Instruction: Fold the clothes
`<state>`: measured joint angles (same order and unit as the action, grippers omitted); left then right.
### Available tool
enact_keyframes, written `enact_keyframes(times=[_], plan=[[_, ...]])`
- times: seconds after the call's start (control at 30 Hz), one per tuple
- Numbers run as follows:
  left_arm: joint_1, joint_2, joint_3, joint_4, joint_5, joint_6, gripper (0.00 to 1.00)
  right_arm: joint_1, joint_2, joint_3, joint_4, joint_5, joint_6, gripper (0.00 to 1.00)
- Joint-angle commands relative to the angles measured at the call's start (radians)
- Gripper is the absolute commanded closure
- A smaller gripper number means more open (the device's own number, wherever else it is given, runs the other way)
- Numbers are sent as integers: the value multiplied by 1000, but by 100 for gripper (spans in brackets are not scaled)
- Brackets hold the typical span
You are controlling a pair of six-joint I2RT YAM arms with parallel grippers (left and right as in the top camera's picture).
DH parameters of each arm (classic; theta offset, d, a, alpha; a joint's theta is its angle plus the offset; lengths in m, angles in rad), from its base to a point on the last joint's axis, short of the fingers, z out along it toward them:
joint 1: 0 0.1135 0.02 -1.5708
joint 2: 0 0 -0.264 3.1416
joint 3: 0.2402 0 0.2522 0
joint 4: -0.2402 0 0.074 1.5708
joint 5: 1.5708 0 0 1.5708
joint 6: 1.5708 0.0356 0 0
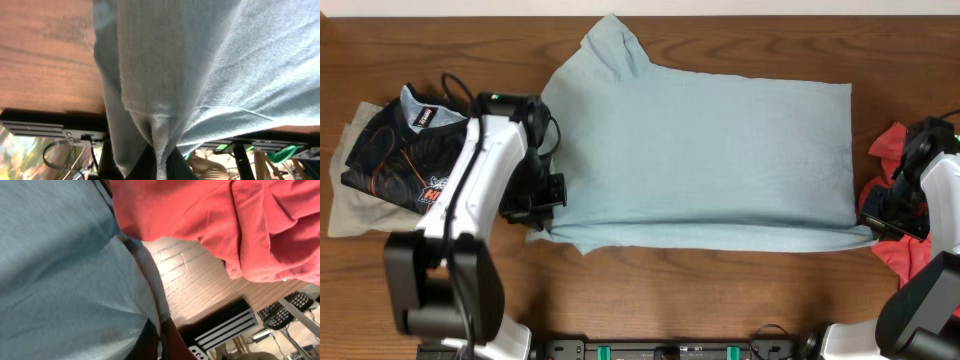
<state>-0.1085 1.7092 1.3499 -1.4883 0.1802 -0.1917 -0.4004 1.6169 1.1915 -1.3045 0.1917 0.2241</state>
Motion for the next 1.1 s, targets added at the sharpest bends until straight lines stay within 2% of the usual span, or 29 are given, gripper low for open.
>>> enact_keyframes(times=[0.0, 0.23, 0.53, 0.7, 1.07], plan=[[3, -79, -18, -13, -17, -32, 94, -9, -1, -3, -6, 17, 19, 99], [3, -159, -18, 140, -16, -71, 94, -9, -2, -3, 30, -37, 18, 99], [3, -103, -18, 417, -16, -73, 94, -6, -1, -3, 272, -221, -16, 99], [3, -69, -18, 557, -16, -77, 94, 9, -1, -3, 352, -261, -15, 98], [3, 40, -18, 707, -17, -77, 94, 56, 0, -5, 454, -260, -15, 95]])
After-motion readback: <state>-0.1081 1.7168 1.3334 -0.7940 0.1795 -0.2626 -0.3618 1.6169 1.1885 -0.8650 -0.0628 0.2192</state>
